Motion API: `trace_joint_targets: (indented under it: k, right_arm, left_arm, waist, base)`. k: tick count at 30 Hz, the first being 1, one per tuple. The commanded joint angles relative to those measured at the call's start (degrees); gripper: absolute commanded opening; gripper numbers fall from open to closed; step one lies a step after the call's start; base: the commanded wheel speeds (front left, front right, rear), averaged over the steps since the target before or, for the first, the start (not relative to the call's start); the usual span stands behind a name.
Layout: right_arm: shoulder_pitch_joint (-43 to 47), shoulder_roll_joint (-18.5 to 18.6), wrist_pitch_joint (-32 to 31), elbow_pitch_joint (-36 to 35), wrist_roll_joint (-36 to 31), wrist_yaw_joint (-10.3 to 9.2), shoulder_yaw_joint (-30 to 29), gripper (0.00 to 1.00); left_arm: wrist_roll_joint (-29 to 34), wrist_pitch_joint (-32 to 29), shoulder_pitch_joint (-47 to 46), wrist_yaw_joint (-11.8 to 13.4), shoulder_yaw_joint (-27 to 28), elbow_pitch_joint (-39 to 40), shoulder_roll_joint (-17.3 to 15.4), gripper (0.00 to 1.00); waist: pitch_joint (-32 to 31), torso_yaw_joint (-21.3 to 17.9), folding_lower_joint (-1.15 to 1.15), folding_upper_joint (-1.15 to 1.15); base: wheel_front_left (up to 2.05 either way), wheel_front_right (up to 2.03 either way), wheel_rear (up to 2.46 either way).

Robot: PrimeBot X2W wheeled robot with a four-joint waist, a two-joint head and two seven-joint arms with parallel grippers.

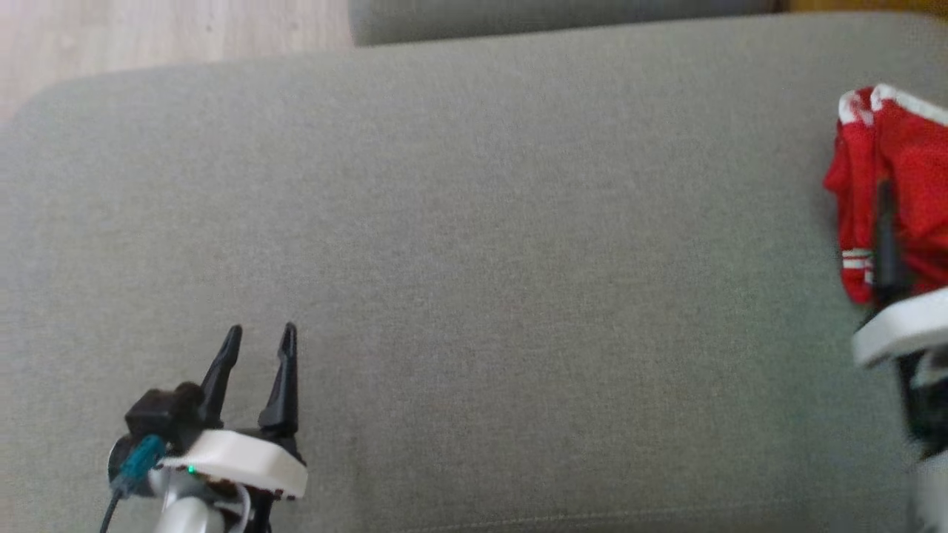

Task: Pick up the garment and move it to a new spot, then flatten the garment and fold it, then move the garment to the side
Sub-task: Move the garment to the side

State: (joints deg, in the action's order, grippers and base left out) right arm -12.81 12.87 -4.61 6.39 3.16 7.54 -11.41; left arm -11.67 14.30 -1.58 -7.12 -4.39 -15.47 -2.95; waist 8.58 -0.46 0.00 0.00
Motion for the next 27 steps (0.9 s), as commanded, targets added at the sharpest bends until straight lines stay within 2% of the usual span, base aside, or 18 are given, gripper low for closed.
trace_joint_targets:
  k: [1,6,13,18,27]
  right_arm:
    - [2.20,-1.42,2.14,-4.06,0.23,-0.05,2.53,1.00]
    - [9.83,-6.84,8.04,-4.63,-0.41,-0.05,7.61,1.00]
    - [14.74,-8.76,15.97,2.26,-2.41,-0.05,13.38,1.00]
    - [16.56,-9.67,18.72,6.21,-3.08,-0.05,13.00,1.00]
    - [16.85,-9.97,19.57,8.73,-2.79,-0.05,11.65,1.00]
  left_arm:
    - [0.53,0.70,-0.72,0.25,2.99,1.14,-0.20,1.00]
    - [1.50,0.70,0.91,1.87,4.91,0.88,-0.11,1.00]
    - [1.59,0.70,3.00,1.69,5.08,0.16,-0.02,1.00]
    - [0.31,0.70,4.46,0.42,3.05,-0.51,0.01,1.00]
    - [-0.72,0.70,5.56,-0.19,2.11,-0.73,-0.15,1.00]
  waist:
    - [-2.69,1.09,0.00,0.00]
    - [-5.08,1.66,0.00,0.00]
    - [-7.12,2.61,0.00,0.00]
    - [-8.45,3.50,0.00,0.00]
    - [-9.45,3.71,0.00,0.00]
  base:
    - [0.00,0.00,0.00]
    - [0.00,0.00,0.00]
    - [0.00,0.00,0.00]
    - [0.00,0.00,0.00]
    - [0.00,0.00,0.00]
